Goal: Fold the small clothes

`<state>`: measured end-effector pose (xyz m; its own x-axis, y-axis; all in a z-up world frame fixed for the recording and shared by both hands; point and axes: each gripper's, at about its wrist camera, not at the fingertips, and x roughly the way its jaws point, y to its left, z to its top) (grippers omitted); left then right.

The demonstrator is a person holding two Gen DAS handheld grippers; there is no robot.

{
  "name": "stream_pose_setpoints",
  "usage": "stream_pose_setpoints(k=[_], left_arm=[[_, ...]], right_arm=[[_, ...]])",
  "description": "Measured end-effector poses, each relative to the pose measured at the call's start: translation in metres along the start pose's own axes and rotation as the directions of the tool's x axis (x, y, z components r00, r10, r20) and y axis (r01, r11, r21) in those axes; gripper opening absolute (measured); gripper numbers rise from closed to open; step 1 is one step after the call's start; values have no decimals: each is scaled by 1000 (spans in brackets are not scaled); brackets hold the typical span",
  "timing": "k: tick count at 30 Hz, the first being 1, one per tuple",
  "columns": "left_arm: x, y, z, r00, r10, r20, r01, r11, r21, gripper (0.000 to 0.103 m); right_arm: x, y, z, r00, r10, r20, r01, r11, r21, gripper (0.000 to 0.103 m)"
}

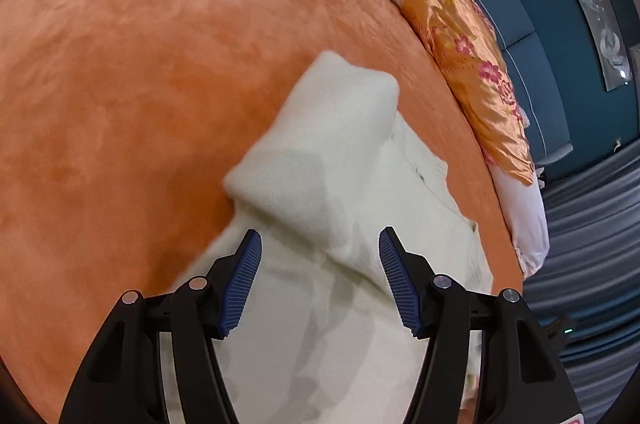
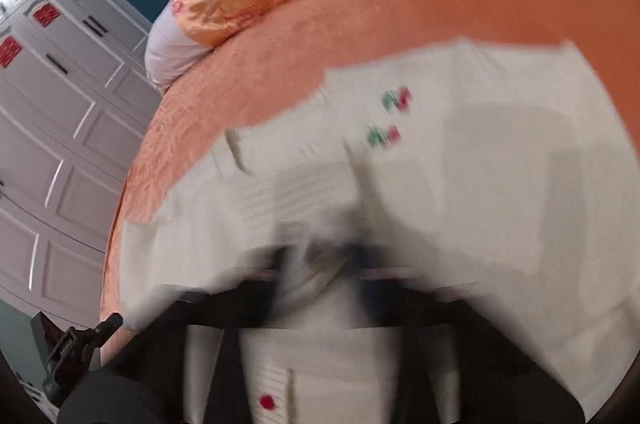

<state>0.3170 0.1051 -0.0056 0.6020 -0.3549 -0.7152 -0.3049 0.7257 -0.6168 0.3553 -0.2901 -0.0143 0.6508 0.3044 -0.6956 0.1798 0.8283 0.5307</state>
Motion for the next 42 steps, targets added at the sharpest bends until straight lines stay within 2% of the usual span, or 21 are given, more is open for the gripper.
stream_pose_setpoints(k=[2,3,5,7,8,10,12,14,19,22,24,27,29,31,32,33,34,37,39,40,42], left_arm=[[-2,-5,0,999,31,31,-33,997,65,59],[5,-6,4,998,48,39,-51,995,89,59],[12,-10,1,994,94,60,-102,984,149,59],[19,-14,-5,989,124,75,-136,972,191,57],[21,-13,-9,986,140,86,-155,966,209,57],[25,-15,-22,973,192,129,-221,938,268,52],[30,-19,-33,954,244,177,-291,896,335,50],[31,-20,-39,945,255,205,-316,872,373,49],[29,-12,-37,953,220,208,-284,888,361,49],[27,-11,-37,955,213,208,-276,894,353,46],[24,-9,-34,957,210,202,-270,900,342,40],[20,-1,-30,963,190,189,-245,912,329,35],[20,1,-32,964,182,195,-240,912,333,35],[23,-1,-34,959,195,205,-257,902,347,35],[24,-2,-36,957,198,210,-263,898,353,35],[24,-2,-37,956,198,216,-267,895,358,35],[24,-1,-38,956,193,221,-263,896,358,35],[24,2,-39,956,180,231,-255,899,357,36],[25,1,-41,953,181,243,-263,894,364,36],[25,0,-42,952,183,247,-266,891,368,36],[26,-1,-44,949,186,253,-273,887,373,36]], right_arm=[[-37,7,8,987,106,119,-107,994,0,7],[-62,10,10,974,127,190,-124,992,-29,7],[-93,1,4,954,96,284,-82,995,-60,7],[-89,-29,-6,965,4,263,4,1000,-31,7],[-70,-52,-13,980,-52,192,51,999,9,7],[-39,-76,-26,987,-138,78,138,990,10,7],[-38,-78,-37,985,-140,100,143,990,-19,7],[-44,-71,-35,985,-134,109,137,991,-14,7],[-46,-80,-30,994,-60,90,55,997,57,14],[-35,-83,-22,997,-50,55,46,997,58,10],[-54,-70,-17,993,8,118,-11,1000,26,7],[-104,-51,-16,961,98,257,-90,995,-44,7],[-98,-58,-22,970,-5,244,23,997,-72,7],[-54,-85,-34,982,-160,96,166,984,-61,6],[-42,-97,-42,986,-160,55,163,985,-49,5],[-48,-99,-44,988,-129,89,132,991,-30,6],[-54,-95,-41,985,-142,97,144,989,-15,6],[-77,-70,-37,946,-274,175,280,960,-13,8],[-95,-44,-36,940,-213,266,231,972,-35,10],[-96,-25,-34,953,-137,270,164,983,-80,11],[-79,20,-26,982,-18,187,58,976,-212,22]])
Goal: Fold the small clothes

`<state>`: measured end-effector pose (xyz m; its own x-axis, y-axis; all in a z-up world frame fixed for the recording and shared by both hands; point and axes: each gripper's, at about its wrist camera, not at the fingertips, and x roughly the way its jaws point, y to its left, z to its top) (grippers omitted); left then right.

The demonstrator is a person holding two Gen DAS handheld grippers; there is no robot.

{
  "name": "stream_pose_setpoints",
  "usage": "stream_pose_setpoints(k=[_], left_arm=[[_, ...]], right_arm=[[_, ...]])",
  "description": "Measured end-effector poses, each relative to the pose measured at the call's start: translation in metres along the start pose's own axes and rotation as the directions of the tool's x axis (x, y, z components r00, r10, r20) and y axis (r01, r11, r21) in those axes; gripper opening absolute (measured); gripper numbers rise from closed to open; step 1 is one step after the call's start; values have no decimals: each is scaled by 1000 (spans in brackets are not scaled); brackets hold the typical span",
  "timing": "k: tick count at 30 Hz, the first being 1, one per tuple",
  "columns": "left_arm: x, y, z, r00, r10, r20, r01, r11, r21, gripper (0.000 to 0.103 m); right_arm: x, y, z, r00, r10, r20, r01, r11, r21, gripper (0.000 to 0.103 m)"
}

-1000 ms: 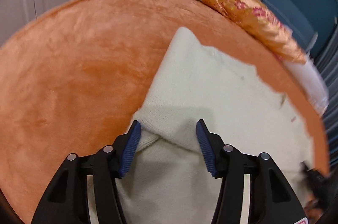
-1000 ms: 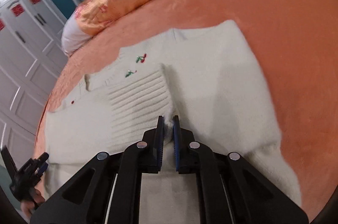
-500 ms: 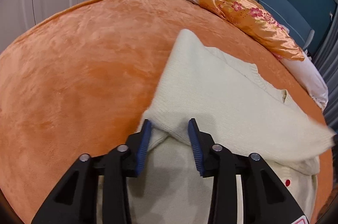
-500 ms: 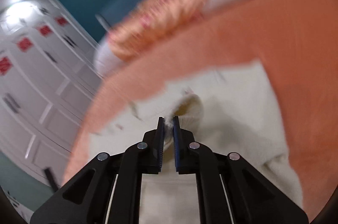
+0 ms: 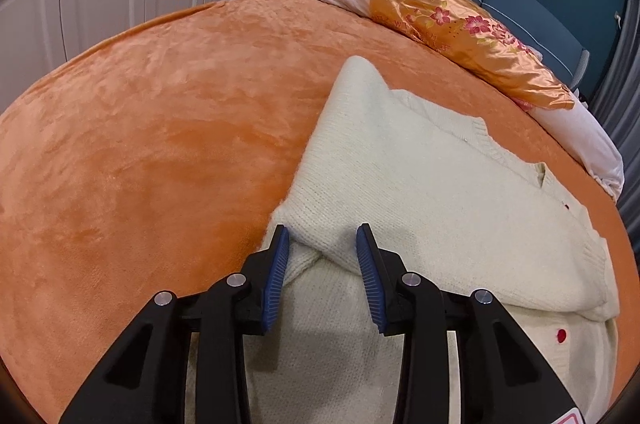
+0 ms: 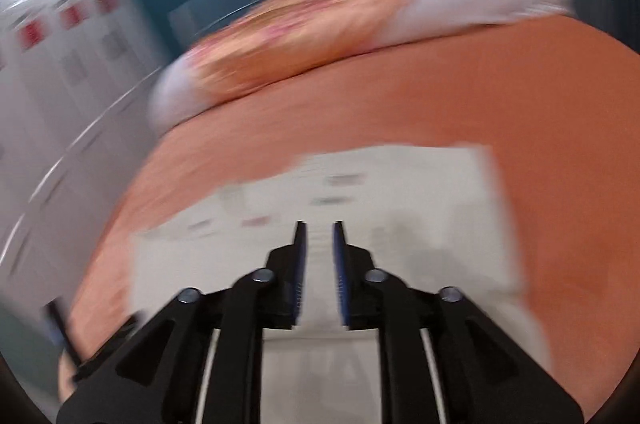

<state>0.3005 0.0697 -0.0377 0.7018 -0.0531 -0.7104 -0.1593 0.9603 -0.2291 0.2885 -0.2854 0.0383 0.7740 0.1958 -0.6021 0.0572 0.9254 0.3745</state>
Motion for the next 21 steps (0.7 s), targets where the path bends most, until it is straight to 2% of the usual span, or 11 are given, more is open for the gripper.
stream_pose_setpoints(k=[3,5,11,13,14,16,17,18,19,20,21], left_arm=[[0,2,-1,1000,-13,7,13,1000,-8,36],[0,3,-1,1000,-20,11,20,1000,-13,36],[1,9,-3,999,-49,25,49,998,-33,36],[1,10,-4,998,-56,30,57,998,-37,36],[1,9,-4,998,-56,32,57,998,-37,36],[2,9,-4,998,-55,36,57,998,-35,36],[2,9,-5,998,-57,39,58,998,-36,36],[2,9,-5,997,-59,41,60,997,-37,36],[2,10,-6,997,-61,42,63,997,-39,36],[2,11,-6,997,-63,44,65,997,-42,36],[1,11,-6,997,-64,47,66,997,-41,36]], right_arm=[[41,63,9,987,144,-75,-153,979,-132,37],[77,101,9,971,190,-142,-215,958,-191,38],[173,173,3,945,144,-294,-236,923,-305,40],[197,190,0,931,144,-336,-258,909,-326,51],[205,194,-3,924,143,-354,-266,906,-329,62],[227,203,-11,906,103,-410,-264,896,-356,63],[232,204,-17,901,78,-427,-257,890,-378,56],[241,207,-24,901,20,-434,-227,873,-431,34],[241,210,-29,916,-34,-401,-187,845,-500,25],[239,210,-29,922,-22,-386,-195,836,-512,15],[234,209,-22,927,13,-375,-212,843,-494,11]])
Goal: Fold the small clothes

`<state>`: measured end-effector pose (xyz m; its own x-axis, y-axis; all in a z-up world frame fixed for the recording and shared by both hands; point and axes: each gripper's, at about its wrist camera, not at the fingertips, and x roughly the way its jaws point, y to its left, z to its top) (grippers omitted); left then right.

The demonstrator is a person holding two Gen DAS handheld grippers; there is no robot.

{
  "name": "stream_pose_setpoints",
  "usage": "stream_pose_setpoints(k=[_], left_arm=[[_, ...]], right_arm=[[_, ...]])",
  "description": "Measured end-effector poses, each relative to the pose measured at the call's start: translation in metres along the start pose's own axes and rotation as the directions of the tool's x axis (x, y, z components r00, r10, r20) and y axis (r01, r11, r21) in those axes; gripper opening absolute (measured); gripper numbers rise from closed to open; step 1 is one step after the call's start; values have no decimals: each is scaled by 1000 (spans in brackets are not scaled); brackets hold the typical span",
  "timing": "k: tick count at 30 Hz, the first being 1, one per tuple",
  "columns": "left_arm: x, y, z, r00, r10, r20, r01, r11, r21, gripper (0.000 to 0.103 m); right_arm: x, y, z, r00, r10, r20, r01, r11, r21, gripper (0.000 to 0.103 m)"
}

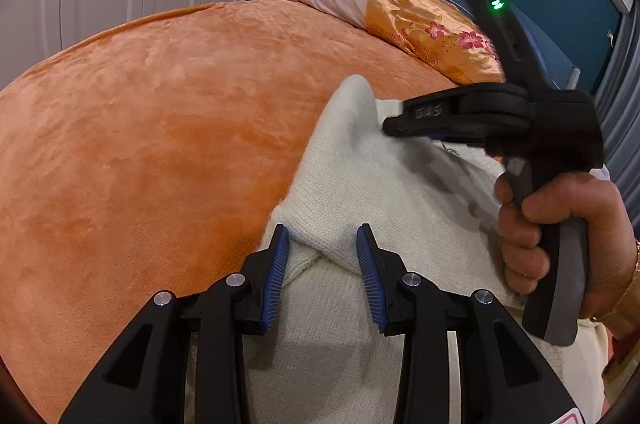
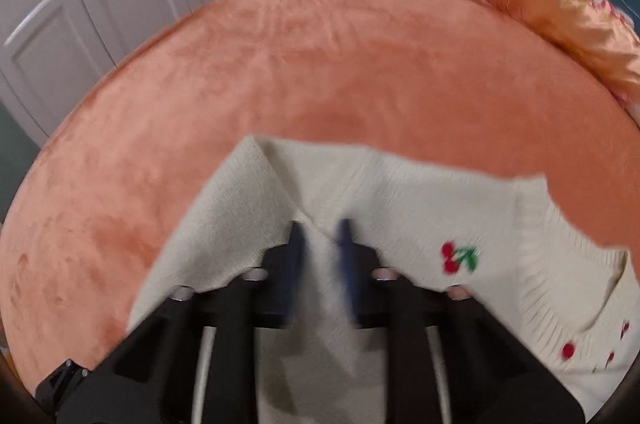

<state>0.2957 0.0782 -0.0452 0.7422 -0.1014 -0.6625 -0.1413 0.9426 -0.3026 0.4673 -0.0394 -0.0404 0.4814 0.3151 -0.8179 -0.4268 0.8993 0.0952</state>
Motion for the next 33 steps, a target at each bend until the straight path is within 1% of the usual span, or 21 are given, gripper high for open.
stream_pose_setpoints(k=[2,4,5,7,8,10,12,13,15,16,17,18,20,21,23,24,25,28,30,32,33], left_arm=[[0,-1,-1,1000,1,4,-1,1000,2,36],[-2,-2,-2,1000,1,7,-1,1000,3,36],[-1,-2,-2,1000,2,7,-2,1000,4,36],[-1,-2,-2,1000,3,6,-3,1000,5,36],[-1,-2,-3,1000,4,5,-4,1000,5,36],[-1,-2,-3,1000,5,7,-5,1000,7,36],[0,-3,-3,1000,10,9,-10,1000,12,37],[1,-4,-3,1000,14,10,-14,1000,17,37],[2,-4,-3,1000,18,9,-18,1000,22,37],[2,-4,-3,1000,18,8,-18,1000,22,37],[2,-4,-3,1000,18,8,-18,1000,22,37],[2,-4,-3,1000,17,8,-18,1000,21,37],[2,-3,-2,1000,12,7,-13,1000,17,38],[2,-3,-2,1000,12,8,-12,1000,17,38],[3,-3,-2,1000,18,7,-18,1000,23,38],[4,-3,-2,1000,21,7,-21,999,25,38],[4,-4,-2,1000,24,7,-24,999,28,38],[4,-4,-2,1000,20,7,-20,999,26,38],[5,-6,-2,1000,19,7,-19,999,30,39],[7,-6,-2,1000,23,5,-24,999,34,39],[7,-6,-2,1000,24,4,-24,999,34,39]], right_arm=[[-22,-9,9,994,51,99,-55,998,41,3],[-28,-12,14,987,81,142,-91,994,60,3],[-14,-9,14,992,65,109,-71,996,48,3],[24,-7,9,999,14,-40,-13,999,31,3],[26,-8,7,1000,8,-29,-7,999,37,3],[2,-9,8,998,16,65,-23,994,105,7],[-29,3,8,983,67,168,-83,993,86,7],[-37,12,8,978,106,178,-118,991,57,7],[-31,35,6,978,177,113,-176,984,-21,7],[-15,46,1,983,181,38,-179,982,-64,6],[-2,49,-2,987,157,-13,-158,984,-81,5],[18,46,-7,994,94,-64,-100,990,-98,1],[20,25,-7,992,119,-33,-120,992,-47,0],[11,4,-4,999,50,7,-50,998,40,0],[-14,-31,-9,998,24,65,-36,983,180,2],[-33,-47,-20,996,-16,88,-3,976,217,5],[-44,-54,-33,996,-13,90,-6,977,213,5],[-67,-81,-99,997,-69,27,65,987,144,0],[-103,-117,-141,995,-59,81,42,980,196,0],[-135,-148,-165,976,-204,71,175,939,297,0],[-152,-169,-183,952,-304,47,267,894,360,0]])
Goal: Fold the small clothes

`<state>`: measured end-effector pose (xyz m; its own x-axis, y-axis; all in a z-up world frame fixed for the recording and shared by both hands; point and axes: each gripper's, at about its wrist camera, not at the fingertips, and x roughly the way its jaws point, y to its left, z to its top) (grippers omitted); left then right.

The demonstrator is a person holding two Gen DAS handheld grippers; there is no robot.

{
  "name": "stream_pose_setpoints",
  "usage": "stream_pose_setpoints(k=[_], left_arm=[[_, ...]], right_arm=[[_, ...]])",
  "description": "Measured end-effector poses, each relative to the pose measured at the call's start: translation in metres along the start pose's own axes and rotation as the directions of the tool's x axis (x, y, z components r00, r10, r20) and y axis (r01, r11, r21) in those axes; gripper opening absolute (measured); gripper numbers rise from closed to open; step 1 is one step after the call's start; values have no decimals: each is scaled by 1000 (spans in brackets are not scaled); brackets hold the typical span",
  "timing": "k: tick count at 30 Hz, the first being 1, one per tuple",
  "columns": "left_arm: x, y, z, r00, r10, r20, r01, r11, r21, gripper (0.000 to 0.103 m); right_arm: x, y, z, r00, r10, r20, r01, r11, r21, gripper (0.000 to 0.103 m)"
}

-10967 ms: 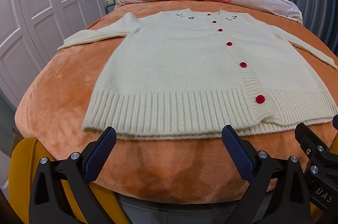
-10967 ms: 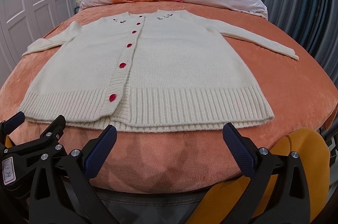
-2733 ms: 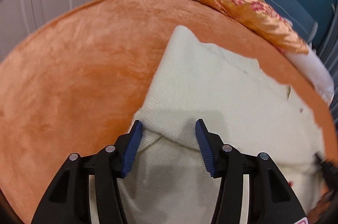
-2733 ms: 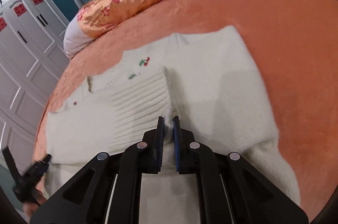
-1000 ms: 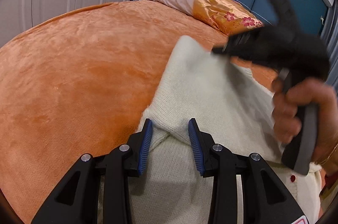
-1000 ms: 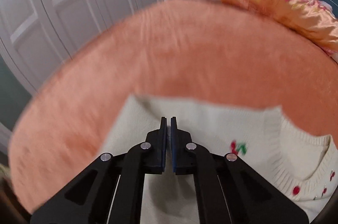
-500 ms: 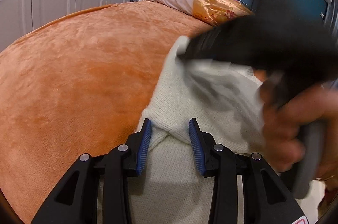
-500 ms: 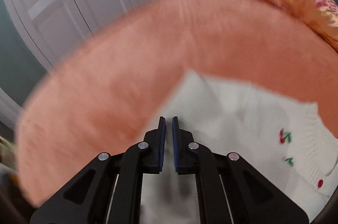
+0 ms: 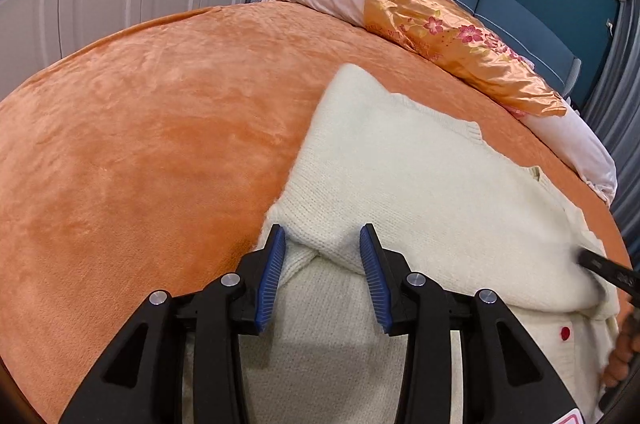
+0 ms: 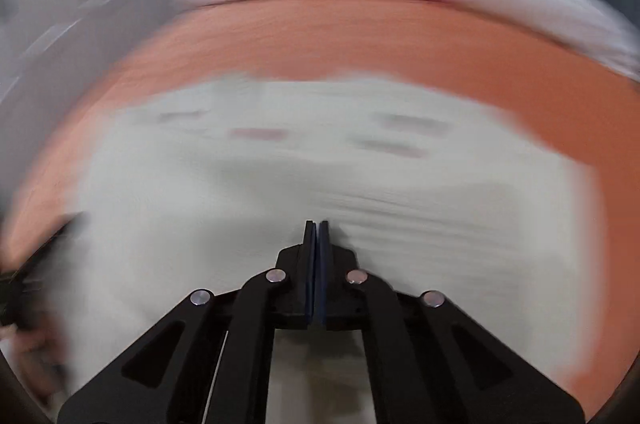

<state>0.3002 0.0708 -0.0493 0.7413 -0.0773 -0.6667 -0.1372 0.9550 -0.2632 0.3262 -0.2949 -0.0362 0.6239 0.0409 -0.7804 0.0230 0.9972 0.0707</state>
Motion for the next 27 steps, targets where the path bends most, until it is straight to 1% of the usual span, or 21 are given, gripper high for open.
stream_pose_setpoints(k=[2,3,4,5,6,8,9,10,12,14,16,17,19,20,21,22,23,24,25,26,27], left_arm=[[1,-1,1,1000,8,-2,-8,1000,6,39],[2,-2,1,1000,13,-4,-13,1000,11,39],[2,-2,1,1000,18,-4,-18,1000,15,39],[3,-3,1,1000,23,-5,-23,1000,18,40],[3,-3,1,1000,26,-6,-25,999,20,40],[4,-5,1,999,36,-10,-36,999,29,40],[4,-5,1,999,40,-12,-40,999,33,40],[4,-6,2,999,47,-15,-46,998,38,40],[4,-9,3,998,62,-21,-61,997,50,40],[4,-11,3,997,77,-23,-75,995,62,40],[5,-13,3,996,91,-24,-89,993,74,40],[5,-13,2,995,95,-24,-93,993,77,40],[6,-15,2,994,106,-24,-104,991,87,40],[5,-16,2,994,111,-24,-108,990,92,40],[6,-16,2,993,114,-25,-111,989,95,40],[5,-15,2,993,113,-25,-110,990,94,40],[6,-16,1,994,111,-24,-108,990,93,40],[6,-15,1,994,109,-24,-106,990,91,40],[7,-15,1,994,108,-24,-105,990,92,41],[7,-15,1,994,108,-24,-105,990,93,41],[7,-15,1,994,107,-24,-105,990,93,41]], right_arm=[[-11,-49,-15,999,-35,-17,37,992,118,0],[-18,-74,-26,995,-90,-43,97,977,187,0],[-30,-88,-36,998,-49,-30,55,968,243,0],[-44,-94,-41,1000,-26,-8,28,959,281,0],[-60,-90,-45,1000,-18,22,11,958,287,5],[-81,-74,-50,996,48,72,-64,967,246,5],[-83,-58,-53,993,98,73,-111,971,213,5],[-80,-43,-57,992,115,58,-124,975,184,6],[-61,-17,-60,994,105,13,-106,983,151,7],[-56,-3,-64,994,109,-11,-106,982,157,10],[-62,14,-54,990,135,30,-137,981,139,10],[-60,25,-42,989,139,43,-143,982,123,10],[-56,43,-29,985,167,45,-170,982,76,10],[-47,43,-25,987,157,26,-158,986,58,11],[-32,45,-23,993,116,-10,-116,993,37,9],[-20,37,-20,996,82,-21,-81,996,27,9],[-13,24,-27,999,47,-11,-47,999,26,7],[-16,9,-33,999,38,1,-38,998,45,4],[-19,-10,-40,999,41,9,-42,995,89,0],[-24,-30,-46,998,59,15,-61,988,145,0],[-30,-50,-53,995,97,27,-100,973,210,0]])
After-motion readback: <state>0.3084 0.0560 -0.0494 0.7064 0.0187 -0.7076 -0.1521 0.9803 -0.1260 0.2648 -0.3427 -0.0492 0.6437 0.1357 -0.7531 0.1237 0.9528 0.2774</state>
